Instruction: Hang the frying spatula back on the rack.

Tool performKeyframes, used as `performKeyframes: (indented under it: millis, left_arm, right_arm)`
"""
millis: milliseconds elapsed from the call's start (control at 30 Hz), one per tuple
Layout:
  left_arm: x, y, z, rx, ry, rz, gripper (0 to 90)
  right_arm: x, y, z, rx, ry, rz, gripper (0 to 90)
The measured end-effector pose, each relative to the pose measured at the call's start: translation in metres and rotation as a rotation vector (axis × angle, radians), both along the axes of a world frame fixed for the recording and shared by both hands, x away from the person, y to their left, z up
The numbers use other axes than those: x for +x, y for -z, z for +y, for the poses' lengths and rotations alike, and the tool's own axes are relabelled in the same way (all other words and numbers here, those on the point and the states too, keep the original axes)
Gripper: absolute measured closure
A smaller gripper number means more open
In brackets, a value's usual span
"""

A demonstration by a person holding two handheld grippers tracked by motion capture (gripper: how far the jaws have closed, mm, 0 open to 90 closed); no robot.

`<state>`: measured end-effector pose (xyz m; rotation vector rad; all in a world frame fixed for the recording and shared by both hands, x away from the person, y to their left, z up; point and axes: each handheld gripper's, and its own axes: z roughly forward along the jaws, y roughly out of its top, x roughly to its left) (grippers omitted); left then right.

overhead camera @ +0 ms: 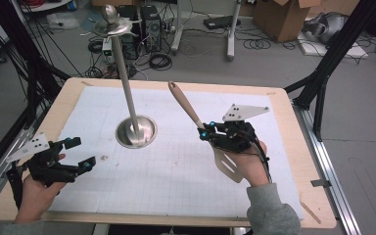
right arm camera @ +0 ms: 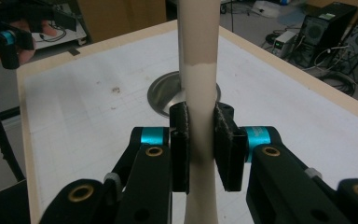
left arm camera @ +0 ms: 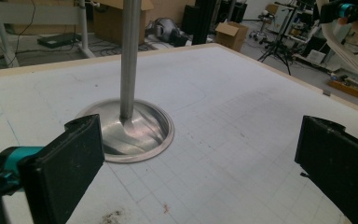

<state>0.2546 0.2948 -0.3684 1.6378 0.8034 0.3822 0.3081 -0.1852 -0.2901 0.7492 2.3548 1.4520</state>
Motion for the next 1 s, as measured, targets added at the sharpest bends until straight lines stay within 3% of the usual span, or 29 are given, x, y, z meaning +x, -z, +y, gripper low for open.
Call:
performKeyframes:
  millis: [600, 1000]
  left_arm:
    - [-0.002, -0.001, 0.001, -0.005, -0.006, 0.001, 1.8]
    - [-0.002, -0.001, 0.003, -0.005, -0.01, 0.004, 1.8]
  right_arm:
    - [0.007, -0.033, 0.017, -0.003, -0.052, -0.024, 78.1]
    - [0.015, -0.046, 0.023, -0.003, -0.065, -0.026, 78.1]
